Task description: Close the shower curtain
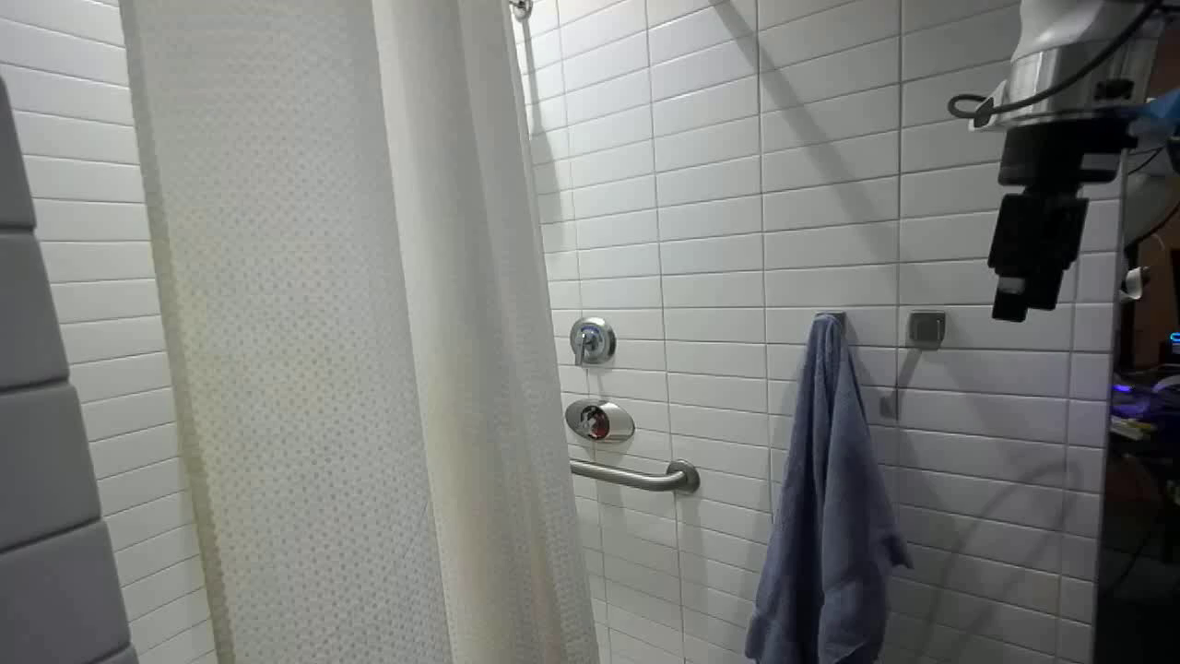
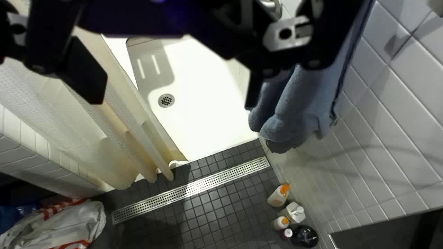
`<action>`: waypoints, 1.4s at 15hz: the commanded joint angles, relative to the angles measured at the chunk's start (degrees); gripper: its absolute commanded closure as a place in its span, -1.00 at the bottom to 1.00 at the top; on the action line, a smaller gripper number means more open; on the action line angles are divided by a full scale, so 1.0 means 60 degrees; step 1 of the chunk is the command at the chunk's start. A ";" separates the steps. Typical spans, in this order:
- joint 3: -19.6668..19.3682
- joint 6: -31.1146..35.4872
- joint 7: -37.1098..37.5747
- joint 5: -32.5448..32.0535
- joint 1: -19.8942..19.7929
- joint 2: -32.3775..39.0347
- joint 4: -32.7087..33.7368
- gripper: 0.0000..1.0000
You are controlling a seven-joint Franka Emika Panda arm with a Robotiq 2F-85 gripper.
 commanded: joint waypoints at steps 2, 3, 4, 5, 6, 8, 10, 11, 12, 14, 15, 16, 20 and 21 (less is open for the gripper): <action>0.0000 -0.0022 0.0005 0.0002 0.0008 0.0006 0.0024 -1.00; 0.0000 -0.0022 0.0005 0.0002 0.0008 0.0006 0.0024 -1.00; 0.0000 -0.0022 0.0005 0.0002 0.0008 0.0006 0.0024 -1.00; 0.0000 -0.0022 0.0005 0.0002 0.0008 0.0006 0.0024 -1.00; 0.0000 -0.0022 0.0005 0.0002 0.0008 0.0006 0.0024 -1.00; 0.0000 -0.0022 0.0005 0.0002 0.0008 0.0006 0.0024 -1.00; 0.0000 -0.0022 0.0005 0.0002 0.0008 0.0006 0.0024 -1.00; -0.0012 0.0033 -0.0140 -0.0004 0.0118 0.0181 0.0155 -1.00; 0.0044 0.0131 -0.0280 -0.0046 0.0265 0.0394 0.0340 -1.00; -0.0102 0.0054 -0.0977 -0.0108 0.0572 0.0571 0.0693 -1.00; -0.0107 0.0062 -0.1221 -0.0134 0.0703 0.0733 0.0900 -1.00; -0.0124 0.0065 -0.1520 -0.0150 0.0855 0.0908 0.1140 -1.00; -0.0392 -0.0056 -0.3075 0.0088 0.1622 0.1682 0.2203 -1.00; -0.0345 0.0142 -0.3364 0.0350 0.1950 0.2417 0.2782 -1.00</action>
